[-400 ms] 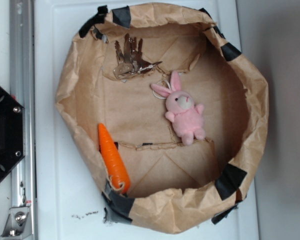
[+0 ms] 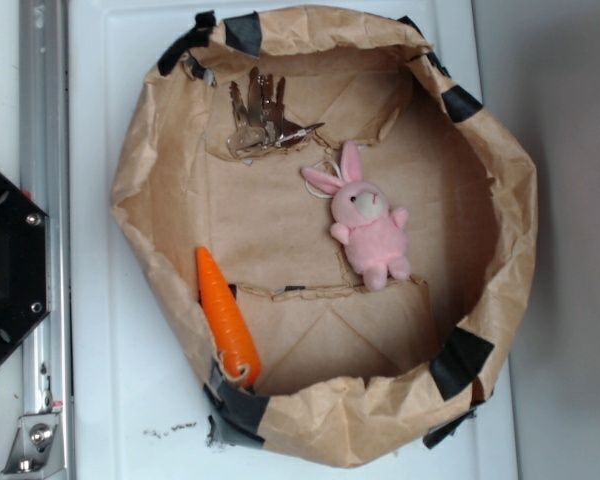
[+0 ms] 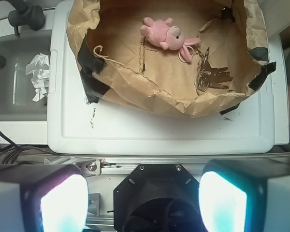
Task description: Grab the silver keys.
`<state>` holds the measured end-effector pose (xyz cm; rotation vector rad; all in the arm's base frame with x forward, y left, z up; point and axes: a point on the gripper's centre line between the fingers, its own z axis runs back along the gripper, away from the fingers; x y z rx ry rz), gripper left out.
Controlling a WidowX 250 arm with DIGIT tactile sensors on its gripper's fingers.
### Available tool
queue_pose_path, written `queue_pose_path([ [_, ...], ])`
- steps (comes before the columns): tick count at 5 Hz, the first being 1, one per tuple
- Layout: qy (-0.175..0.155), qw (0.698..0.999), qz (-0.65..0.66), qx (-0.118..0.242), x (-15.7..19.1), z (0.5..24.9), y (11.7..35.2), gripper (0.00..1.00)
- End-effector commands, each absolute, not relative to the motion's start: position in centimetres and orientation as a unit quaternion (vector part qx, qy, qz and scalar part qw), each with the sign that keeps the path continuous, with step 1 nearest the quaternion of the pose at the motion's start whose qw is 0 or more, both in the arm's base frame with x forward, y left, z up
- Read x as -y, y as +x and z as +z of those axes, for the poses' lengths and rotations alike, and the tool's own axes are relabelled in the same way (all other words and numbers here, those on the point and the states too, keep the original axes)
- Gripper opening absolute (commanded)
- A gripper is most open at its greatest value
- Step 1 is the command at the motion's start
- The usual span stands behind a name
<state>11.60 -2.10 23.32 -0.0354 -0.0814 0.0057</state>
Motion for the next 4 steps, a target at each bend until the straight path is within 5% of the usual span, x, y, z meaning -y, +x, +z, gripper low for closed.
queue_pose_path([
  [1, -0.048, 0.993, 0.05, 0.095, 1.5, 22.4, 20.2, 1.0],
  [2, -0.049, 0.988, 0.071, 0.129, 0.4, 20.6, 23.3, 1.0],
  [3, -0.014, 0.982, 0.11, 0.153, -1.8, 18.4, 23.8, 1.0],
  [4, 0.026, 0.982, 0.121, 0.139, -2.8, 16.7, 24.0, 1.0],
])
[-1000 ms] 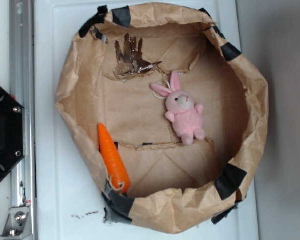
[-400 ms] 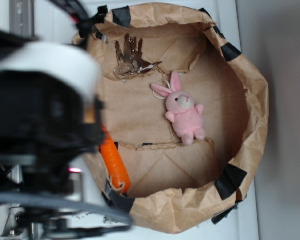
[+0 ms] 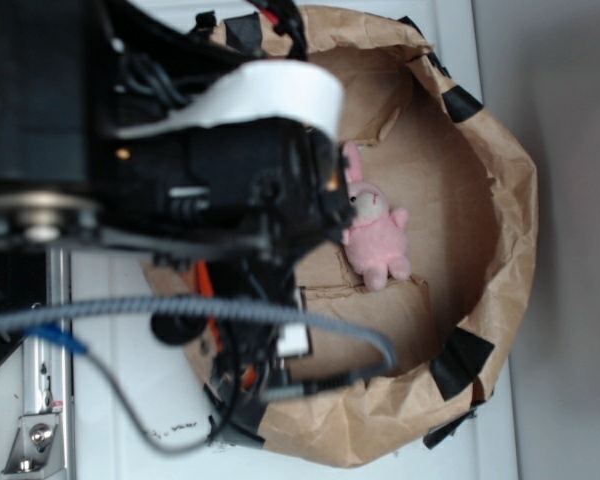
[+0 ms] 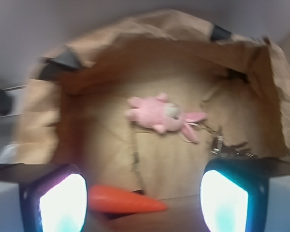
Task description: Grab the silver keys.
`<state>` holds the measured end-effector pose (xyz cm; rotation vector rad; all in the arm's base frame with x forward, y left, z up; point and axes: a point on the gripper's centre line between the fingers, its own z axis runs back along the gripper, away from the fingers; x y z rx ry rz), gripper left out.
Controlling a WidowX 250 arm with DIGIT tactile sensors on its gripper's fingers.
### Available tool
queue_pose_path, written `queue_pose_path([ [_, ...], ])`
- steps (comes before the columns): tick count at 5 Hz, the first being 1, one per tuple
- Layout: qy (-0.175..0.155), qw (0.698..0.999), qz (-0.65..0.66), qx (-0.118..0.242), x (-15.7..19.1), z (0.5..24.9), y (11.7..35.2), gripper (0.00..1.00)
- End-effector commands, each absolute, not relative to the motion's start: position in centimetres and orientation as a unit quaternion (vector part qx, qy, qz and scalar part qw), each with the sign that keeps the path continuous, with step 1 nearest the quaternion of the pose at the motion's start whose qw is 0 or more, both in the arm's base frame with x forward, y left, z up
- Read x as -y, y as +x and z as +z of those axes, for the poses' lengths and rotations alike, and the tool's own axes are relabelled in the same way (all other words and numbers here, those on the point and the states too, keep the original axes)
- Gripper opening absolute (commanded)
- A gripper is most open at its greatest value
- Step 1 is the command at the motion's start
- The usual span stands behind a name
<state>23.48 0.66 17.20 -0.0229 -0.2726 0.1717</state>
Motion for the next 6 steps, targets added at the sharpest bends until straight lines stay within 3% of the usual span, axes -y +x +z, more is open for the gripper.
queue_pose_path([
  [1, 0.066, 0.985, 0.107, 0.115, -3.0, 15.3, 24.1, 1.0],
  [2, 0.098, 0.986, 0.102, 0.09, -3.0, 14.1, 24.4, 1.0],
  [3, 0.102, 0.988, 0.096, 0.064, -3.4, 13.4, 24.3, 1.0],
  [6, 0.073, 0.993, 0.083, 0.036, -4.1, 12.7, 23.9, 1.0],
])
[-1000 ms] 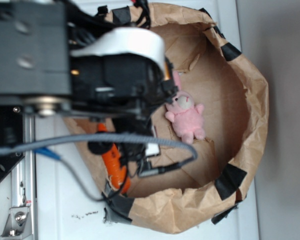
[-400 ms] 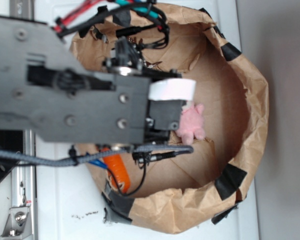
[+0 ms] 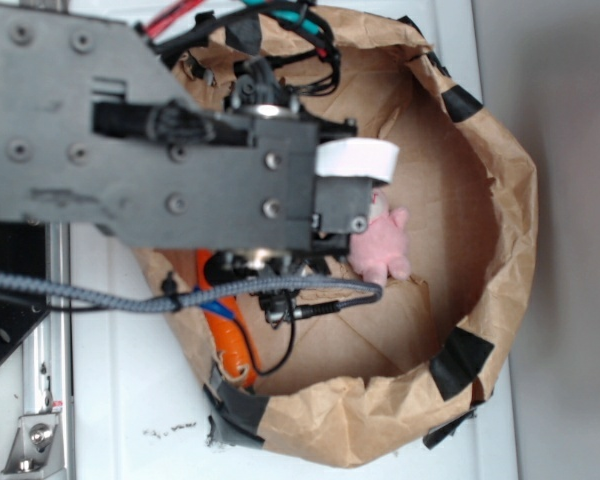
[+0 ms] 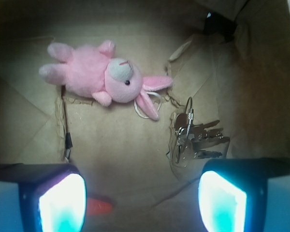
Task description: Grab the silver keys.
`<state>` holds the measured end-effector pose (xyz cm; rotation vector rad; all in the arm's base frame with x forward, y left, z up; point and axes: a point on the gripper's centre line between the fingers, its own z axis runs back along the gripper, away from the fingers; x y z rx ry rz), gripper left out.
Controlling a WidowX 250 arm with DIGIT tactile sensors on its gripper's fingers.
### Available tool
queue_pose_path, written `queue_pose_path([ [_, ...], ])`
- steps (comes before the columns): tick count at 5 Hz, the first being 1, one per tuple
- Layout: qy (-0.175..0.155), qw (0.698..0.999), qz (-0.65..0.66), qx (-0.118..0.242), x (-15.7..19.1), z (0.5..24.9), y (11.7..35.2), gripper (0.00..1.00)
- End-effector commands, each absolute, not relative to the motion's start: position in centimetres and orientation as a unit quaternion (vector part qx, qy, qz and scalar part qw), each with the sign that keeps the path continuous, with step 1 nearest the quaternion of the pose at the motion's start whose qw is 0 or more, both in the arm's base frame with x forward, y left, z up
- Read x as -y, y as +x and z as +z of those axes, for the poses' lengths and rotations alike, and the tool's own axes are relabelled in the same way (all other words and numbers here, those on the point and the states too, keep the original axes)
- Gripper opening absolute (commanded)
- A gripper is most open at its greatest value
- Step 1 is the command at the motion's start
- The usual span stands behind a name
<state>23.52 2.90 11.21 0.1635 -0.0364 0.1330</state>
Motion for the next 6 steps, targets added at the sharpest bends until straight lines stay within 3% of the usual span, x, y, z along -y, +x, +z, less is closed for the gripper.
queue_pose_path([
  [1, 0.054, 0.995, 0.08, 0.03, -4.0, 10.6, 24.3, 1.0],
  [2, 0.043, 0.997, 0.065, 0.017, -3.6, 7.7, 24.4, 1.0],
  [4, 0.042, 0.998, 0.055, 0.007, -6.4, 10.1, 22.8, 1.0],
  [6, 0.063, 0.996, 0.062, -0.004, -7.2, 8.3, 22.8, 1.0],
])
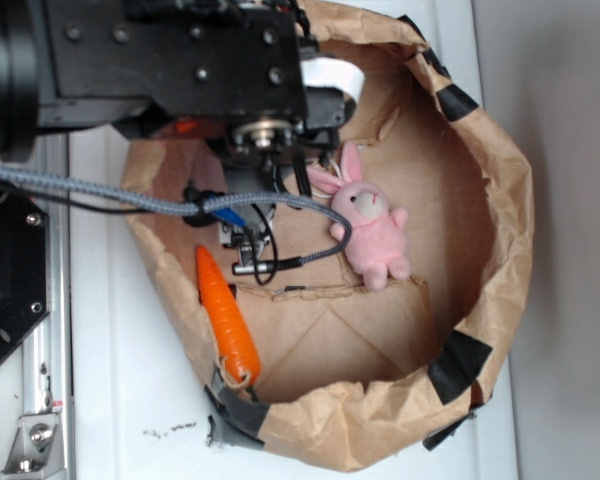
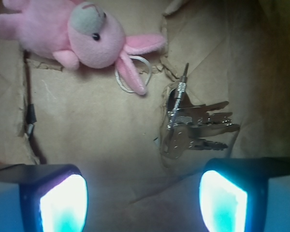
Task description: Grab the silver keys.
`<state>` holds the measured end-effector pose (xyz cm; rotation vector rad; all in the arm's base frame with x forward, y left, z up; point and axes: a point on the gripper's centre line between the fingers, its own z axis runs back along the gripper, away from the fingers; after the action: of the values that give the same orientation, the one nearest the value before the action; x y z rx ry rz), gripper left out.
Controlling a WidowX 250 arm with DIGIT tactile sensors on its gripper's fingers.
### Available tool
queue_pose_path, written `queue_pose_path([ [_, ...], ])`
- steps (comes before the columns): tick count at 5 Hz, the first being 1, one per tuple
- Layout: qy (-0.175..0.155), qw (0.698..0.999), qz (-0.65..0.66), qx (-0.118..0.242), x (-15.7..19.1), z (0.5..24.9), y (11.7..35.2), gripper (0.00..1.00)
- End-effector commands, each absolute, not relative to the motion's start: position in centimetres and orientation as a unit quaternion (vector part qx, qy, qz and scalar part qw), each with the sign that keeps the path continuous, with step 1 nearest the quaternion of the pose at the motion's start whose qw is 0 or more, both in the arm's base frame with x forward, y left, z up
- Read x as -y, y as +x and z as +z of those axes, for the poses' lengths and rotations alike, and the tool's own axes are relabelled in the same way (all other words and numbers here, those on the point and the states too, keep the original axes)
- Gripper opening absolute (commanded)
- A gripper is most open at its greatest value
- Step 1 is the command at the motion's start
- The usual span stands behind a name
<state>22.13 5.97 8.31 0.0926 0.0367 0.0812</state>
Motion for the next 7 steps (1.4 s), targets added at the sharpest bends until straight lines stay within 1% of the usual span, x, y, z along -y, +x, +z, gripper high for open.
queue_pose_path([
  [1, 0.065, 0.996, 0.059, -0.008, -7.1, 7.7, 23.0, 1.0],
  [2, 0.059, 0.996, 0.059, -0.008, -6.8, 7.6, 23.2, 1.0],
  [3, 0.058, 0.995, 0.076, 0.005, -6.4, 7.6, 23.5, 1.0],
  [4, 0.058, 0.993, 0.103, 0.024, -6.8, 7.4, 24.0, 1.0],
  [5, 0.068, 0.987, 0.142, 0.039, -7.2, 6.6, 24.7, 1.0],
  [6, 0.076, 0.98, 0.171, 0.069, -7.2, 6.5, 25.2, 1.0],
  [7, 0.077, 0.98, 0.171, 0.061, -7.4, 6.3, 25.4, 1.0],
])
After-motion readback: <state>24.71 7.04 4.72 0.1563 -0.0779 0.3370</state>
